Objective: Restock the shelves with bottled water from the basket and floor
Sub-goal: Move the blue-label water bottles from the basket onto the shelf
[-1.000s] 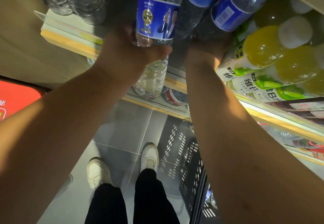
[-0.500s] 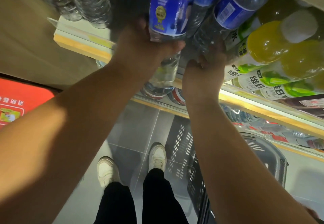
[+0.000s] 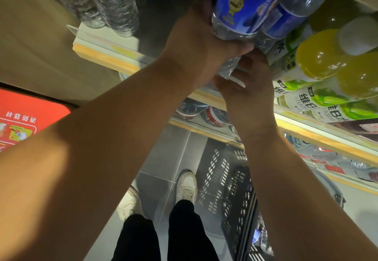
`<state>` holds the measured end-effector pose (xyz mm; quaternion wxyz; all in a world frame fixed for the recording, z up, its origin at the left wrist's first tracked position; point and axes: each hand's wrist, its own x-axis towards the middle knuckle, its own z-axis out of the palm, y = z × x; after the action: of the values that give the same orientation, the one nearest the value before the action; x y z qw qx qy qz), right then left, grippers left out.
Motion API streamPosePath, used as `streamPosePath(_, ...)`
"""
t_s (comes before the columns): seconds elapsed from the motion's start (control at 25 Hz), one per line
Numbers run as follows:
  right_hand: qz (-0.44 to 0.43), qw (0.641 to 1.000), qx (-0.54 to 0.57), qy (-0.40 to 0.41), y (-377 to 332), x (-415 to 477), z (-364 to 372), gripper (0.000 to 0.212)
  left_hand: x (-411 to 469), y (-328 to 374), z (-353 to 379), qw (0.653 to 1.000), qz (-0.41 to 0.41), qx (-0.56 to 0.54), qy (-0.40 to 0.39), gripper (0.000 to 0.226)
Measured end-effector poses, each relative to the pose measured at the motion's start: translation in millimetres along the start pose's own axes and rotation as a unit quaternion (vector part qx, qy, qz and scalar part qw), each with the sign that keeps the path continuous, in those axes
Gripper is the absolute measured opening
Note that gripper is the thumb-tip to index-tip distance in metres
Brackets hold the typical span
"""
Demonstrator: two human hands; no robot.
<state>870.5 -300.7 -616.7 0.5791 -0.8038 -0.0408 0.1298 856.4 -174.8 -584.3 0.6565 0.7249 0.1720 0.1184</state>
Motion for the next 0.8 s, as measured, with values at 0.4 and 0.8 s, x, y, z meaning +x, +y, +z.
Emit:
streamPosePath(0.4, -0.064, 0.988, -0.121, 0.069, 11, 24, 14, 0.062, 6, -15, 11, 0.998, -0.037, 0.054, -0.009, 0.073)
streamPosePath(0.8, -0.056, 0.982, -0.145, 0.106, 24, 35, 17, 0.049, 21, -29, 10, 0.996, -0.046, 0.069, -0.015, 0.06)
